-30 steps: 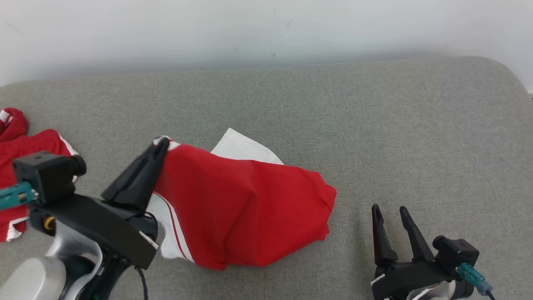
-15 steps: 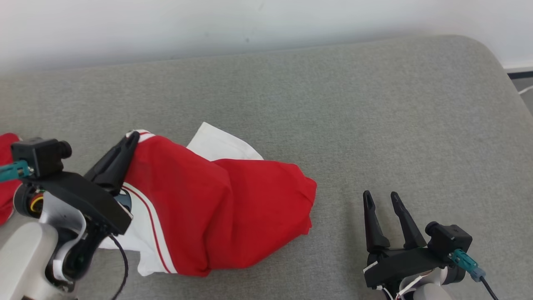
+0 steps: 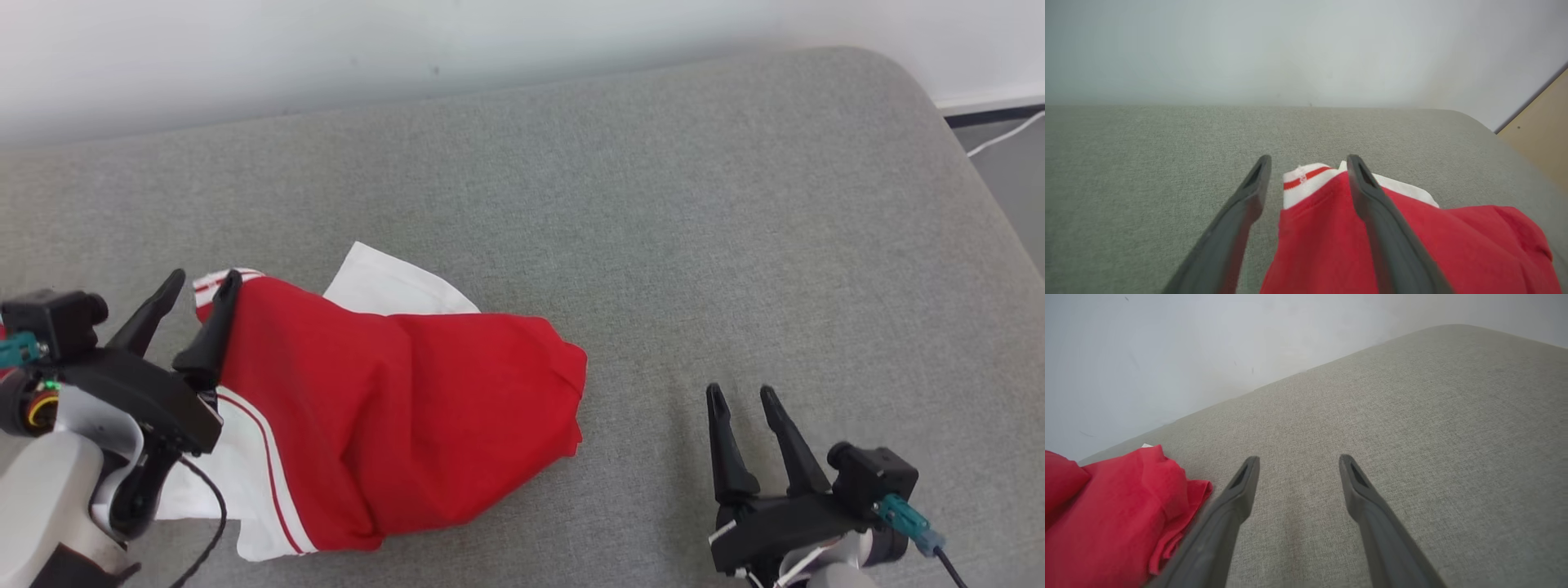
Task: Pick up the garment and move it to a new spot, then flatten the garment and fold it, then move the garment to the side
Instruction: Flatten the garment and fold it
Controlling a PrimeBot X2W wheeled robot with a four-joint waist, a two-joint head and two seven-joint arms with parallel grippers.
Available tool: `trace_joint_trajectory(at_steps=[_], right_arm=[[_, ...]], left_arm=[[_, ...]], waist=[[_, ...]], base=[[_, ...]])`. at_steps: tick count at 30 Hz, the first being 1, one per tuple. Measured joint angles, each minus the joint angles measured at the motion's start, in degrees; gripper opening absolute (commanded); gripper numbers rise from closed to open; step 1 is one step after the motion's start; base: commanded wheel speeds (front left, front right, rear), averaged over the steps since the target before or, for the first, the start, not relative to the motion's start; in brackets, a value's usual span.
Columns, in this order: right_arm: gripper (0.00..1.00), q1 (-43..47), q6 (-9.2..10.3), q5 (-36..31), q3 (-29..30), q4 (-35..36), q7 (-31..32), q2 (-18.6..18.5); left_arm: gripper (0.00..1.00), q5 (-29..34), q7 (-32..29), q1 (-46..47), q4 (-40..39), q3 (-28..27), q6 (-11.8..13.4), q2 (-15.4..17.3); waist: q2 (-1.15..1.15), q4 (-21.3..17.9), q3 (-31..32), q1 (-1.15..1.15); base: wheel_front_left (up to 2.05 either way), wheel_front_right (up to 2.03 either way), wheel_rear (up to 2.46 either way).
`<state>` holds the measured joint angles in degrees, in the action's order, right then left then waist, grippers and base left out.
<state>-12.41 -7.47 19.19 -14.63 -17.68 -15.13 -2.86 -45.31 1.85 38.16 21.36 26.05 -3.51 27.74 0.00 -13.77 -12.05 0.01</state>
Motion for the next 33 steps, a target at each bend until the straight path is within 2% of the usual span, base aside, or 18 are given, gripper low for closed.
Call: trace_joint_trajectory(at_steps=[7, 12, 21, 33], right_arm=[[1.0, 1.4, 0.0, -1.4, 0.8, -0.4, 0.0, 0.0], [1.0, 2.2, 0.0, -2.1, 1.5, -0.6, 0.0, 0.0], [1.0, 3.9, 0.0, -2.5, 2.6, 0.0, 0.0, 0.0], [1.0, 3.4, 0.0, -3.0, 2.4, -0.2, 0.0, 0.0]], left_arm=[[1.0, 0.1, 5.5, -1.9, 1.1, -0.8, -0.2, -1.0], [1.0, 0.2, 8.8, -6.0, -1.4, -1.8, 2.3, -1.1], [1.0, 0.1, 9.1, -14.5, -5.9, -1.5, 6.7, -1.5], [1.0, -1.5, 6.2, -15.9, 0.7, 0.8, 5.1, -2.0]], waist=[[0.0, 1.9, 1.8, 0.0], [0.0, 4.0, 3.4, 0.0], [0.0, 7.5, 4.8, -0.01], [0.0, 7.5, 3.7, -0.01]], base=[[0.0, 0.0, 0.0], [0.0, 0.0, 0.0], [0.0, 0.0, 0.0], [0.0, 0.0, 0.0]])
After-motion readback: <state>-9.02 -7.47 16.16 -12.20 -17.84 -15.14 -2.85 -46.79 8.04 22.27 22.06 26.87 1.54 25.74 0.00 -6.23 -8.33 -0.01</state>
